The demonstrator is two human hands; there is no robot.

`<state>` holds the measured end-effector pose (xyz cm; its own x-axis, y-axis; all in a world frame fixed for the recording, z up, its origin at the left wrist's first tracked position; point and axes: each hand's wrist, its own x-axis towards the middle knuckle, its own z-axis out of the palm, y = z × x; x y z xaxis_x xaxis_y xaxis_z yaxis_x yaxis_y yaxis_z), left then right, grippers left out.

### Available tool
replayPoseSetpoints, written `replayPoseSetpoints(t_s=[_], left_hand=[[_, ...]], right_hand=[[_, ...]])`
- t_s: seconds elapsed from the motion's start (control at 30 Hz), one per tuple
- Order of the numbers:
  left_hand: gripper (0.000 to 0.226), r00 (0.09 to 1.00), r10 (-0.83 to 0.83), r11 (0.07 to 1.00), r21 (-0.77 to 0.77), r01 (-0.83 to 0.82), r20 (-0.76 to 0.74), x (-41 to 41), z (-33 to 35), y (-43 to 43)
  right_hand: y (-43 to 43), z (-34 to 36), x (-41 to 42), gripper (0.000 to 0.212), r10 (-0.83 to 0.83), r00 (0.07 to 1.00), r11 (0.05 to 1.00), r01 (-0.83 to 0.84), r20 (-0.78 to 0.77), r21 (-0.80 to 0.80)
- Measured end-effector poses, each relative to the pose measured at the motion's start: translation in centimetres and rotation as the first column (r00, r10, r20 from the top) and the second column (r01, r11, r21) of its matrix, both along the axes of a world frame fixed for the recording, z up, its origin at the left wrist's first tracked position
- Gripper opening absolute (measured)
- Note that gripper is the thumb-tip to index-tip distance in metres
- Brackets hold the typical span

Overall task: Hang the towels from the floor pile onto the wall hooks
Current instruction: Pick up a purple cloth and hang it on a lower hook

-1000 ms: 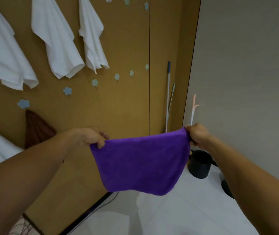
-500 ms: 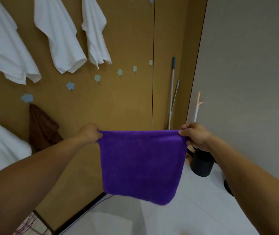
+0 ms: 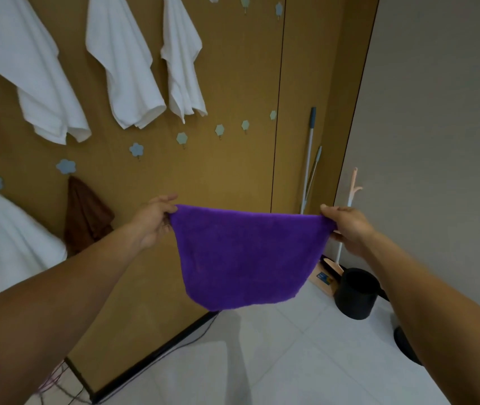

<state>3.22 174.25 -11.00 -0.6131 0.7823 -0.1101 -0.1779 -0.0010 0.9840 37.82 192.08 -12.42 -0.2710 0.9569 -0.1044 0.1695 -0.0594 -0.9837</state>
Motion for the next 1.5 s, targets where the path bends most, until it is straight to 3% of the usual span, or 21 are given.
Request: replayPoseSetpoints(t_s=[0.1, 0.23, 0.3, 0.43, 0.53, 0.63, 0.73, 0.87, 1.0, 1.1, 1.17, 1.23, 1.33, 1.4, 1.5], left_hand=[[0.039, 0.999, 0.046, 0.998, 0.034, -0.046, 0.008, -0.2, 0.2, 0.0], [0.043, 0.978, 0.195, 0.981, 0.032, -0.193, -0.071, -0.6, 0.2, -0.7], [0.043, 0.938, 0.27, 0.961, 0.007, -0.275, -0.217, -1.3, -0.2, -1.7], [0.038, 0.692, 0.133, 0.894, -0.216, -0.393, -0.71, -4.4, -1.0, -4.2], [0.015, 0.533, 0.053, 0.865, -0.228, -0.446, -0.844, -7.2, -0.8, -5.8], [0.023, 0.456, 0.095, 0.864, -0.154, -0.479, -0.885, -10.0, -0.2, -6.6], [0.033, 0.496, 0.159, 0.91, -0.068, -0.409, -0.853, -12.5, 0.3, -7.0], [0.033, 0.68, 0.316, 0.925, 0.055, -0.376, -0.662, -15.0, 0.9, -7.9], [0.027, 0.713, 0.367, 0.922, 0.128, -0.367, -0.598, -16.7, 1.2, -7.9], [0.029, 0.758, 0.359, 0.931, 0.151, -0.332, -0.545, -17.5, 1.3, -6.7], [0.023, 0.783, 0.29, 0.954, 0.1, -0.283, -0.55, -18.6, 1.2, -5.7], [0.016, 0.798, 0.134, 0.983, -0.02, -0.18, -0.588, -20.1, 0.7, -4.7], [0.036, 0.793, -0.062, 0.981, -0.185, -0.064, -0.606, -21.9, -0.1, -3.5], [0.049, 0.781, -0.166, 0.966, -0.258, 0.006, -0.602, -22.9, -0.4, -2.1], [0.043, 0.802, -0.211, 0.963, -0.261, 0.071, -0.559, -24.4, -0.5, 0.6]], right_hand=[[-0.1, 1.0, -0.6, 0.056, 0.199, 0.975, 0.98, -0.199, 0.099, -0.016], [-0.3, 1.6, -3.7, 0.057, 0.224, 0.903, 0.964, -0.26, 0.367, 0.052], [-0.1, 1.6, -5.5, 0.055, 0.215, 0.872, 0.956, -0.281, 0.439, 0.088], [-0.6, 1.9, -9.7, 0.027, 0.244, 0.826, 0.926, -0.355, 0.508, 0.133], [-1.1, 2.3, -13.3, 0.024, 0.27, 0.797, 0.901, -0.406, 0.54, 0.15], [-1.7, 2.8, -17.2, 0.021, 0.176, 0.83, 0.884, -0.37, 0.529, 0.286], [-2.5, 3.3, -21.5, 0.023, 0.094, 0.882, 0.846, -0.315, 0.462, 0.43], [-3.8, 3.7, -26.4, 0.019, 0.078, 0.923, 0.833, -0.268, 0.377, 0.483], [-4.9, 4.1, -30.7, 0.009, 0.205, 0.972, 0.869, -0.236, 0.118, 0.435], [-5.4, 3.8, -33.8, 0.023, 0.325, 0.946, 0.863, -0.292, -0.01, 0.411], [-5.1, 3.6, -35.3, 0.025, 0.448, 0.894, 0.826, -0.417, 0.007, 0.38], [-3.8, 2.9, -36.5, 0.015, 0.603, 0.794, 0.735, -0.591, 0.08, 0.332], [-1.5, 1.8, -38.4, 0.036, 0.688, 0.686, 0.647, -0.728, 0.237, 0.227], [0.2, 1.1, -40.0, 0.033, 0.702, 0.672, 0.64, -0.741, 0.236, 0.205], [3.2, 0.7, -42.6, 0.043, 0.666, 0.728, 0.685, -0.683, 0.163, 0.255]])
